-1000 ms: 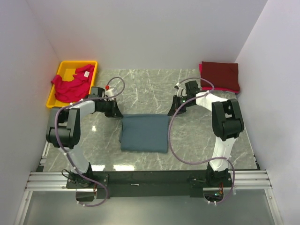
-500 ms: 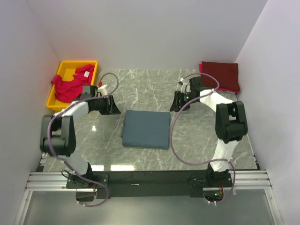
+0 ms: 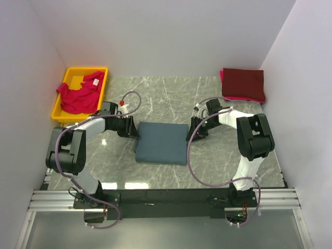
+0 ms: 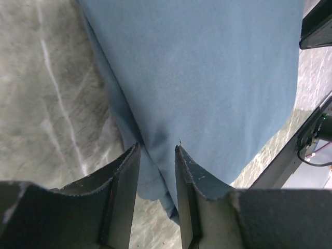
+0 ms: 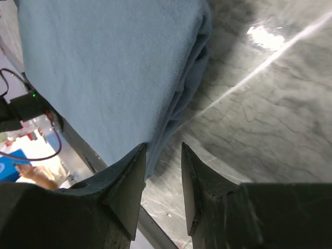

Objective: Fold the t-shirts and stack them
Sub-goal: Fold the tshirt

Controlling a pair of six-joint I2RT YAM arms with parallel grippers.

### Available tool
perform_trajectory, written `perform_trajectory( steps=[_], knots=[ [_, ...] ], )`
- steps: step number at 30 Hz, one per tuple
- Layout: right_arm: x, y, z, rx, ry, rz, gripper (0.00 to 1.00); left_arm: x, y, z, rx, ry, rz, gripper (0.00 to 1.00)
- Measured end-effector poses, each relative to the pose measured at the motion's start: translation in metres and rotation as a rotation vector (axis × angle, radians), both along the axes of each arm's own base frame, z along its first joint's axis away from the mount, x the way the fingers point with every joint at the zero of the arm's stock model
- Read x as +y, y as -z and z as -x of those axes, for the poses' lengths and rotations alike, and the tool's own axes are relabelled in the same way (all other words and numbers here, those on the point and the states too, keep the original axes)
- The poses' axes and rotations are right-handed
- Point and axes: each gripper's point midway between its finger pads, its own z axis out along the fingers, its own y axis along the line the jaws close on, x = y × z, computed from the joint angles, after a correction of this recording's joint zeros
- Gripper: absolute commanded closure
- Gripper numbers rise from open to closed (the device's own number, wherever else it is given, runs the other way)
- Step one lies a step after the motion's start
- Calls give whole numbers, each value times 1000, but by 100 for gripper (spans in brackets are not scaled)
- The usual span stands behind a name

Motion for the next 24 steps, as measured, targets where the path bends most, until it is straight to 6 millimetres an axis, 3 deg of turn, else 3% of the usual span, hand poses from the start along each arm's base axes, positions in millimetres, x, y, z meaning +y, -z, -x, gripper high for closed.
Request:
perform_trajectory(
  steps=[11, 14, 15, 17, 19, 24],
  knots=[
    [16, 10, 13, 61, -48, -37, 68, -4, 27, 7, 94, 2, -8, 68],
    [16, 12, 14, 72, -49, -40, 82, -5, 30, 8, 108, 2, -7, 78],
    [17, 12, 14, 72, -50, -41, 86, -6, 31, 8, 110, 2, -6, 86],
    [17, 12, 13, 71, -52, -41, 100, -6, 30, 8, 110, 3, -4, 92],
    [17, 10, 11, 68, -52, -41, 100, -6, 30, 8, 108, 5, -2, 99],
    [17, 2, 0, 46, -44, -41, 100, 1, 18, 5, 80, -10, 6, 99]
  ],
)
